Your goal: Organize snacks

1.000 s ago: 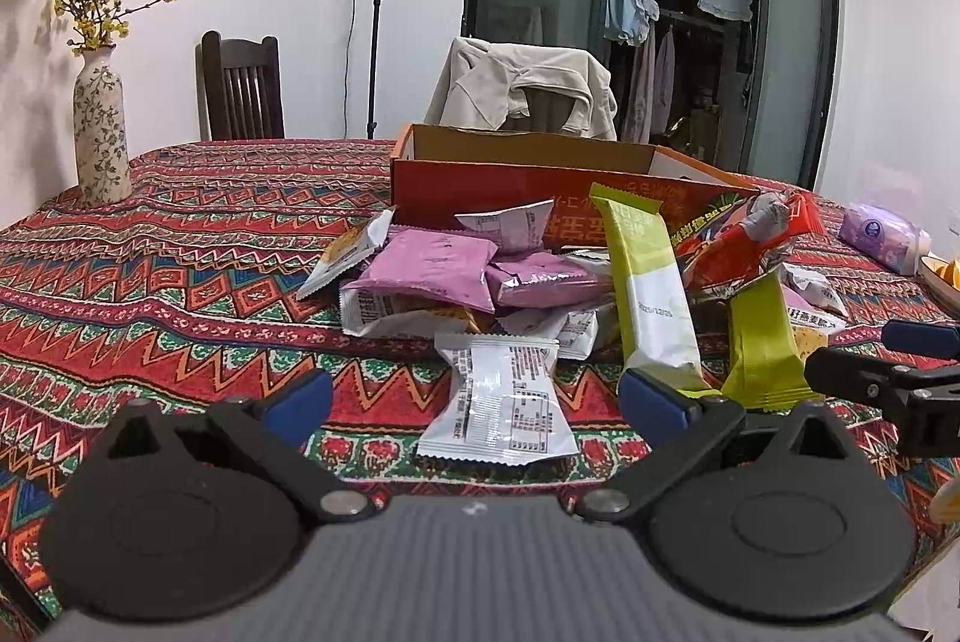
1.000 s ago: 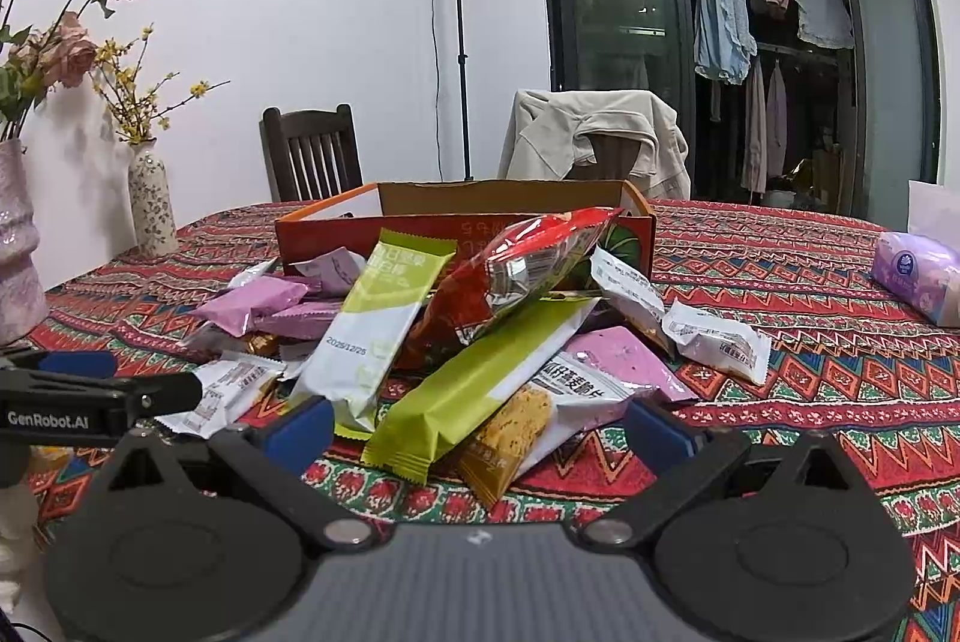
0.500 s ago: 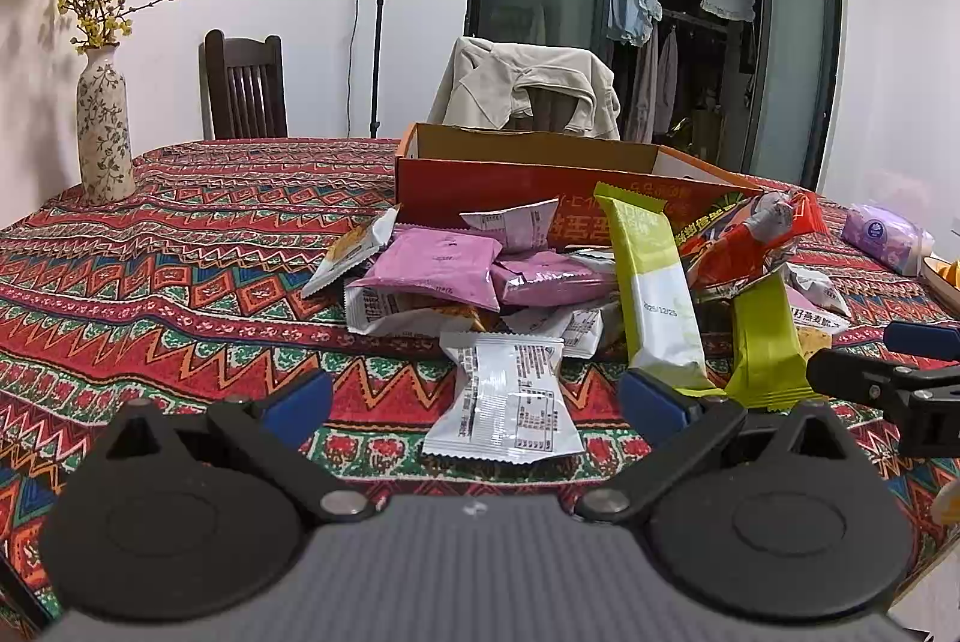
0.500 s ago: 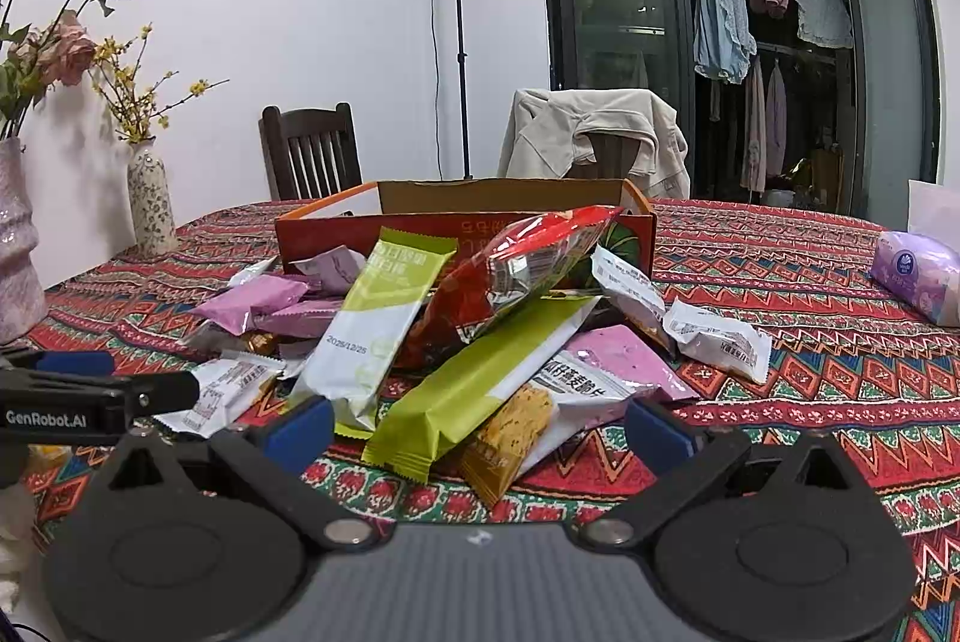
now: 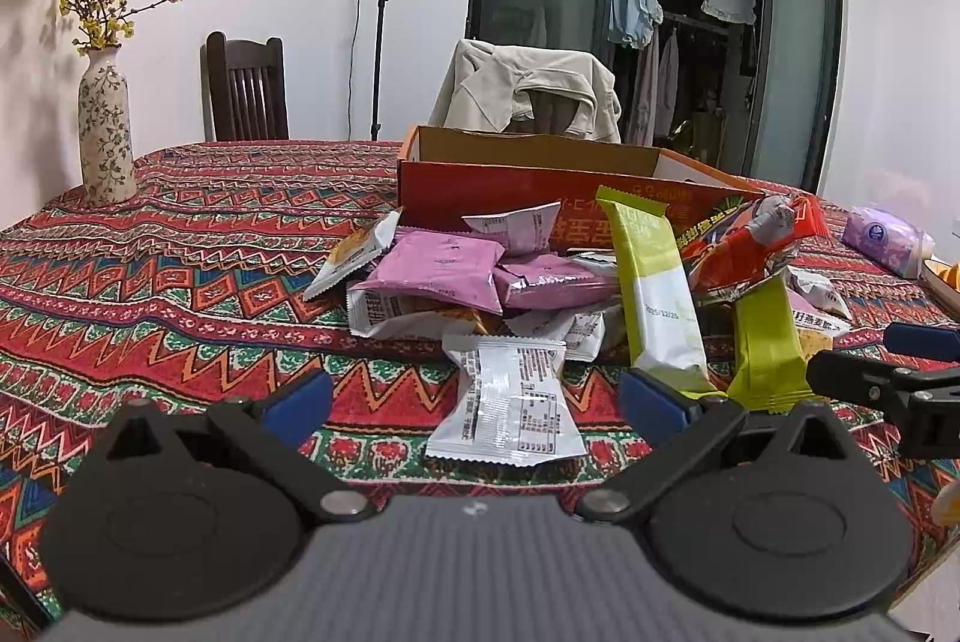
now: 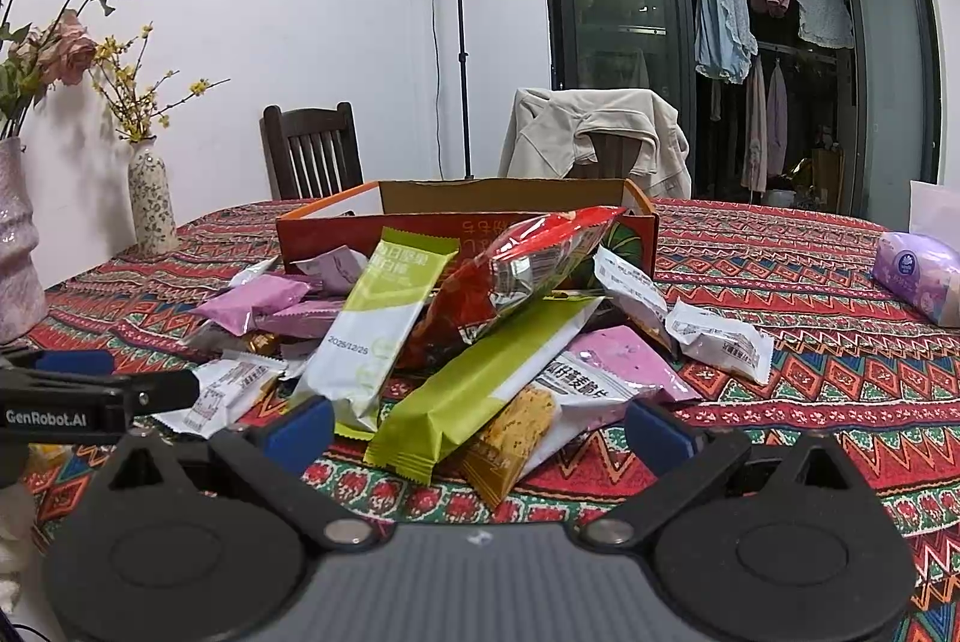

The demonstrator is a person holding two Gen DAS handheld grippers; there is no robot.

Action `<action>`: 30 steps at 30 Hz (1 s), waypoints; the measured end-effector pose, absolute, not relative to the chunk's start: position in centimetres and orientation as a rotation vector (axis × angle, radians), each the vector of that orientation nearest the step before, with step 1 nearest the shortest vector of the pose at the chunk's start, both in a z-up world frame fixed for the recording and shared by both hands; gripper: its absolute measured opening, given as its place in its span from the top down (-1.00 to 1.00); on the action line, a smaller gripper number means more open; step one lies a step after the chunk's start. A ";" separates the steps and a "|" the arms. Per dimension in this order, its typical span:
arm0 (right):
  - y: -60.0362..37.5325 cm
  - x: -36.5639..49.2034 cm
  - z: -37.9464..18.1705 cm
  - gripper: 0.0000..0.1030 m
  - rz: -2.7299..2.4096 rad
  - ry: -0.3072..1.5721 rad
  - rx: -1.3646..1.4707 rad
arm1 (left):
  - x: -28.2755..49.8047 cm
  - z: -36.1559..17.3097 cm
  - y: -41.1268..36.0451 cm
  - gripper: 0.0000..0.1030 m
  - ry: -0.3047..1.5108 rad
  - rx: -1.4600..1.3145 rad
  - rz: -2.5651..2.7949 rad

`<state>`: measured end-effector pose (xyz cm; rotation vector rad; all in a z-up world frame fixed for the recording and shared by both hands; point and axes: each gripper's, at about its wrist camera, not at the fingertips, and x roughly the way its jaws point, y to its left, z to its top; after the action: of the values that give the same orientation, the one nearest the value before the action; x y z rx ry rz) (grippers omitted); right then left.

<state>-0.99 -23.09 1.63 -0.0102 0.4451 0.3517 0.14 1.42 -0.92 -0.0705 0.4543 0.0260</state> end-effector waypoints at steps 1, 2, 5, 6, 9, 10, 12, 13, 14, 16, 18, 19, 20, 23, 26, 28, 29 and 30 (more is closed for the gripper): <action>-23.1 -1.0 1.6 -1.00 0.351 0.446 -0.010 | 0.2 -0.9 1.5 -1.00 0.454 -0.071 0.027; -23.1 -1.0 1.7 -1.00 0.351 0.446 -0.010 | 0.2 -0.9 1.5 -1.00 0.453 -0.072 0.026; -23.1 -1.0 1.6 -1.00 0.351 0.446 -0.012 | 0.1 -0.9 1.5 -1.00 0.452 -0.072 0.029; -23.0 -0.9 1.6 -1.00 0.351 0.446 -0.012 | 0.1 -0.9 1.5 -1.00 0.452 -0.072 0.029; -23.0 -0.9 1.7 -1.00 0.351 0.447 -0.012 | 0.2 -0.9 1.5 -1.00 0.452 -0.073 0.029; -23.0 -0.9 1.6 -1.00 0.351 0.447 -0.012 | 0.1 -0.9 1.5 -1.00 0.452 -0.073 0.030; -22.9 -1.0 1.7 -1.00 0.351 0.448 -0.013 | 0.1 -0.9 1.5 -1.00 0.451 -0.073 0.030; -22.9 -0.9 1.7 -1.00 0.352 0.447 -0.013 | 0.1 -0.9 1.5 -1.00 0.451 -0.074 0.031; -22.9 -1.0 1.7 -1.00 0.351 0.447 -0.013 | 0.0 -0.9 1.6 -1.00 0.450 -0.074 0.031; -22.9 -0.9 1.7 -1.00 0.351 0.448 -0.013 | 0.1 -0.9 1.6 -1.00 0.451 -0.073 0.030; -22.9 -0.9 1.7 -1.00 0.351 0.448 -0.013 | 0.1 -0.9 1.6 -1.00 0.452 -0.074 0.031; -22.9 -0.9 1.6 -1.00 0.351 0.450 -0.015 | 0.1 -0.9 1.6 -1.00 0.452 -0.074 0.031; -22.8 -0.9 1.6 -1.00 0.350 0.450 -0.015 | 0.0 -0.9 1.6 -1.00 0.452 -0.074 0.031; -22.8 -0.7 1.7 -1.00 0.353 0.458 -0.012 | 0.0 -0.8 1.6 -1.00 0.452 -0.074 0.032; -22.9 -0.3 1.9 -1.00 0.331 0.464 -0.013 | 0.2 -0.8 1.7 -1.00 0.450 -0.075 0.037; -23.0 0.1 2.2 -1.00 0.331 0.468 -0.004 | 0.4 -0.7 1.8 -1.00 0.450 -0.075 0.042; -23.1 0.4 2.4 -1.00 0.321 0.470 -0.003 | 0.5 -0.6 1.8 -1.00 0.450 -0.075 0.045; -23.1 0.6 2.5 -0.99 0.313 0.472 -0.005 | 0.6 -0.6 1.8 -1.00 0.450 -0.075 0.047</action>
<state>0.64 -23.12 2.50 -0.0051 0.4723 0.3128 0.63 1.85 -0.60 -0.0754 0.4499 0.0468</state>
